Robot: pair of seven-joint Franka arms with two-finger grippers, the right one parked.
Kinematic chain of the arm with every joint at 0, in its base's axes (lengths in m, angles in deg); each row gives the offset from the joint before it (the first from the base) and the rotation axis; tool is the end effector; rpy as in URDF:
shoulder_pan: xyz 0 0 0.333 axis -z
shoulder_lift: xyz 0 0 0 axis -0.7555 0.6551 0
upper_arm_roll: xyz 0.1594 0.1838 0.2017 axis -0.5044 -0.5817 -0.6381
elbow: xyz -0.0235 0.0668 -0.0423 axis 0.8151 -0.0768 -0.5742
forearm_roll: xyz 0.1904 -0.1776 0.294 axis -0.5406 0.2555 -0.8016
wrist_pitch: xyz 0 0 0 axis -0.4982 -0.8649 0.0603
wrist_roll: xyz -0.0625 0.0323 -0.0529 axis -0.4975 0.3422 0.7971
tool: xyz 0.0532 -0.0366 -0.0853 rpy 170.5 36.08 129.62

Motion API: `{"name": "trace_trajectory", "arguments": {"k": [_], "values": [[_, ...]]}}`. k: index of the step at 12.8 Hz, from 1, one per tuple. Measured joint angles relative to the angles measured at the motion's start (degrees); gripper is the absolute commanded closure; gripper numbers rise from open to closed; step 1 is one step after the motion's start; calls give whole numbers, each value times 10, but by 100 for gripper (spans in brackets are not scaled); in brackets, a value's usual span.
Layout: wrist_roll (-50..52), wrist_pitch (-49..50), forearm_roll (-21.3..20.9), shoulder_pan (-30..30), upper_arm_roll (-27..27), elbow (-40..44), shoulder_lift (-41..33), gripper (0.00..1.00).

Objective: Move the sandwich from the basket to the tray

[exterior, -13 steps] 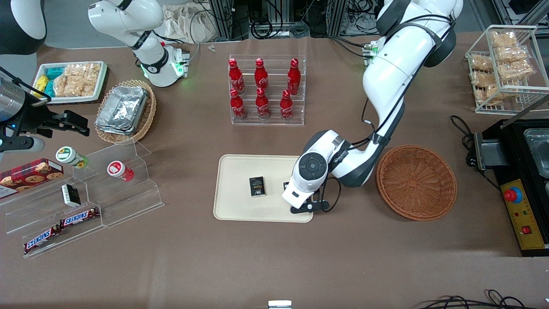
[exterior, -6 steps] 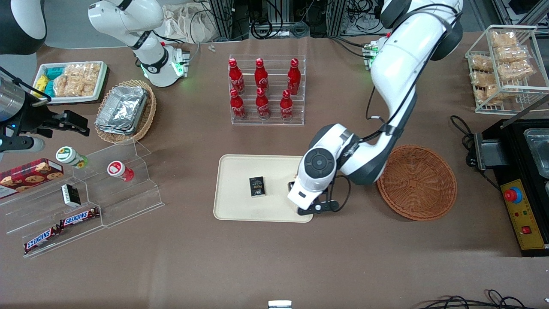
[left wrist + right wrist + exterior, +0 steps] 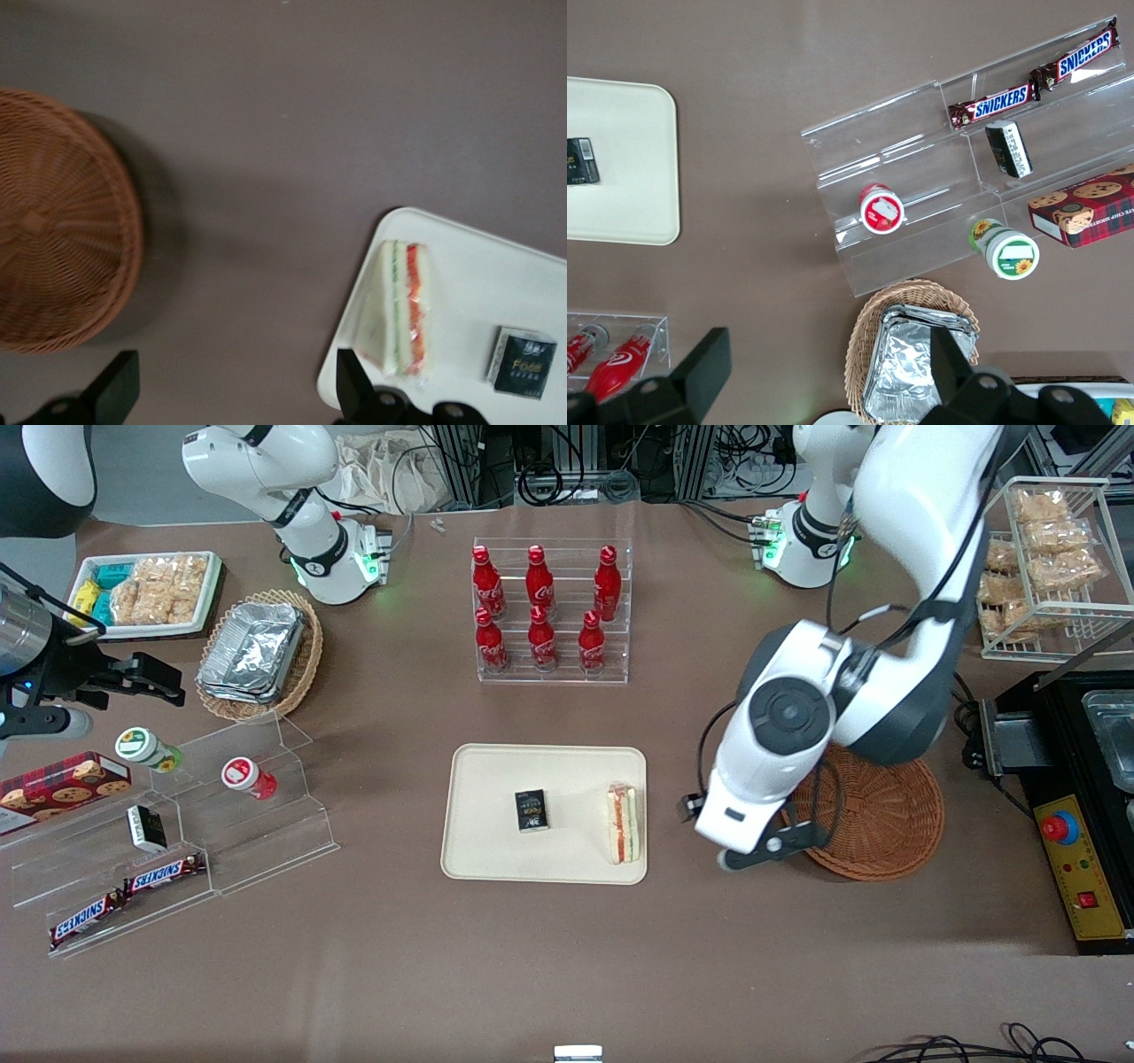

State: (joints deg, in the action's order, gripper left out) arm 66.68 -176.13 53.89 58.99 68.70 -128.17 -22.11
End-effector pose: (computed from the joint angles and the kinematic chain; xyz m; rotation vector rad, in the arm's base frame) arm 0.6308 -0.2908 0.4507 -3.0349 -0.4441 -0.0382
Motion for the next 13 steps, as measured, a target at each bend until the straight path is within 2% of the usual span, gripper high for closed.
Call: {"name": "trace_trajectory", "arguments": {"k": [2, 6, 10, 13], "values": [[-54, 27, 36, -39, -1, -51, -78, 0], [-221, 114, 100, -151, -4, -84, -187, 0], [-390, 147, 120, -240, -7, -90, -212, 0], [-455, 148, 120, -273, -7, -89, -212, 0]]}}
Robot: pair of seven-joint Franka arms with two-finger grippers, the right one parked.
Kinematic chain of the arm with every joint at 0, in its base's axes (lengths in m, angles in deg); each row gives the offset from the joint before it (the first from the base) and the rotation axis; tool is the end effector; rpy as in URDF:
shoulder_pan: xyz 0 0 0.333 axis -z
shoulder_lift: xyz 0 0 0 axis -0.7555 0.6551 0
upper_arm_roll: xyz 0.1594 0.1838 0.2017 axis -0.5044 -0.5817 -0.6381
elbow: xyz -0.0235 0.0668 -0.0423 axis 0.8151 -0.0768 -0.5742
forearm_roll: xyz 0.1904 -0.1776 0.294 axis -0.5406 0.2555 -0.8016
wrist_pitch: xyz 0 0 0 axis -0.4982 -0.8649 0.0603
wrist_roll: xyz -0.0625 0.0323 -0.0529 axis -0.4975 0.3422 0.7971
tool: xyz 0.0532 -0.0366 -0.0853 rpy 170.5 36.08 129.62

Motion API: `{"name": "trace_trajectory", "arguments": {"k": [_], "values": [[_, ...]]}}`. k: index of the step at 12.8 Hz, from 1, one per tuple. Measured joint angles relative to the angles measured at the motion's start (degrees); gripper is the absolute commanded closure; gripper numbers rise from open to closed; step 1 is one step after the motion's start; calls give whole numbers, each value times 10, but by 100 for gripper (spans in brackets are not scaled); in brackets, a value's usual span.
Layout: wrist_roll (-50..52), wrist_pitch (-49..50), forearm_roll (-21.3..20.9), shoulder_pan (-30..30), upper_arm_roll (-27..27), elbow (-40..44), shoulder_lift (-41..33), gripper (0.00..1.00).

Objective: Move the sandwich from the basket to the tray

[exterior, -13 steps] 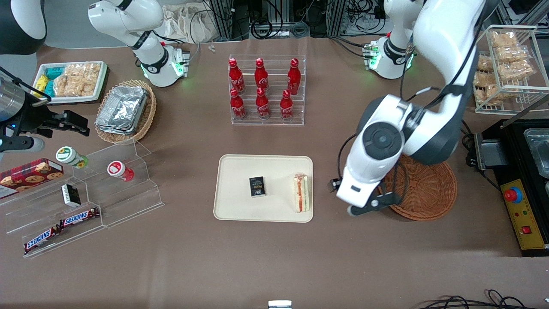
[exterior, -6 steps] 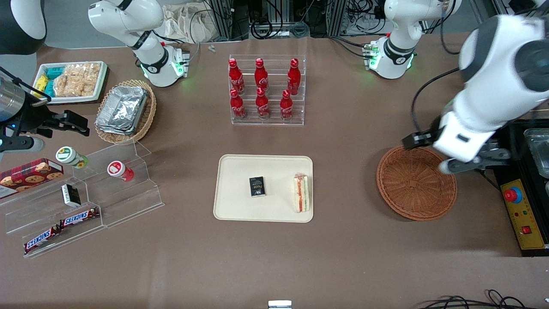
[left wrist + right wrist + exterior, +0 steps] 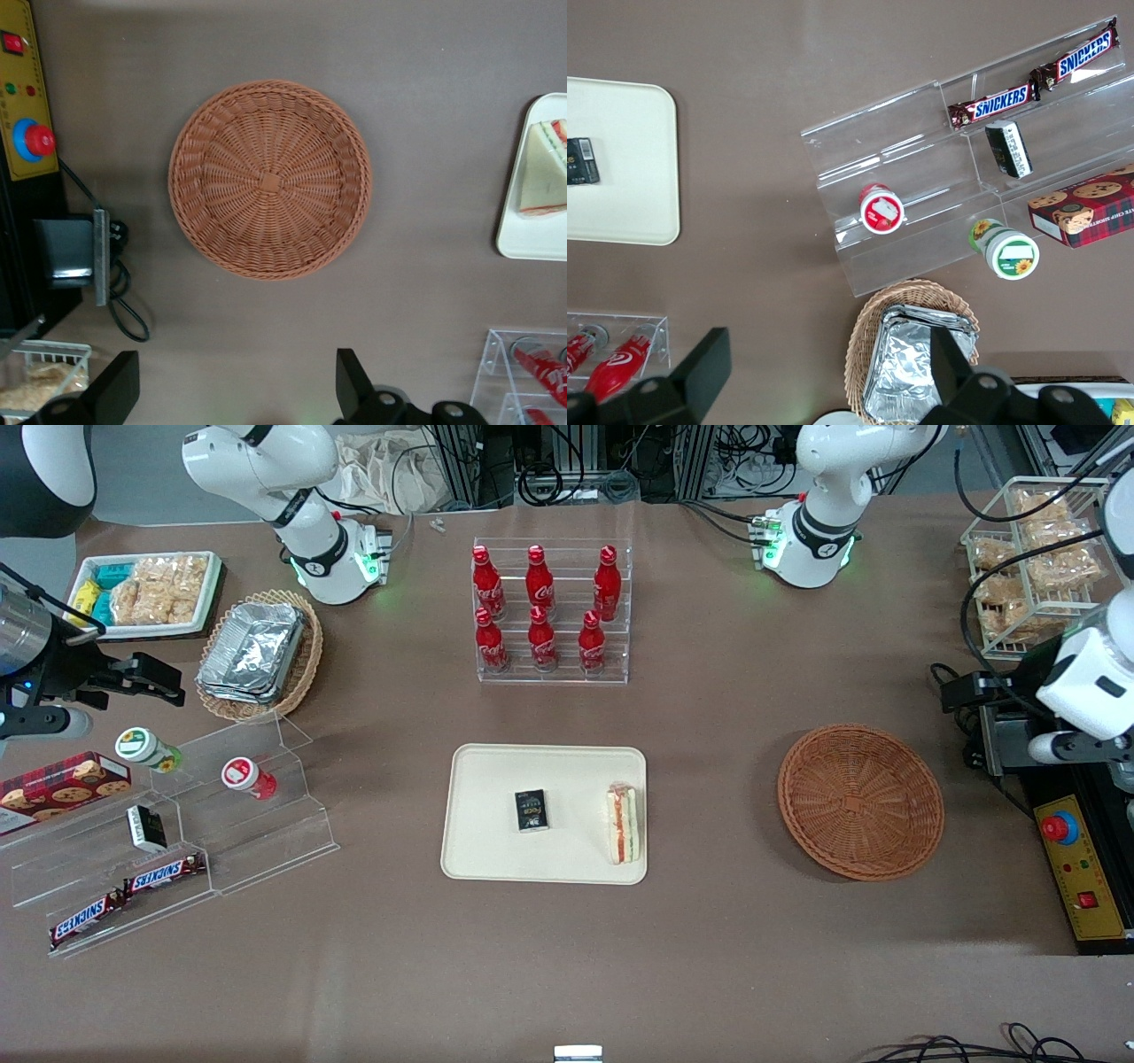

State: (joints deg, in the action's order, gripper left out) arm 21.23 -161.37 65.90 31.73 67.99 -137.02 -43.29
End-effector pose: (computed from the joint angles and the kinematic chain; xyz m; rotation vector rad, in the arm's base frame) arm 0.5842 -0.0088 0.5837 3.1376 0.0090 -0.1465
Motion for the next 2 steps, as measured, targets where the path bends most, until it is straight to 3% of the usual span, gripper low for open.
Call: {"name": "trace_trajectory", "arguments": {"k": [2], "values": [[-10, 0, 0, -4, 0, 4, 1, 0]]}}
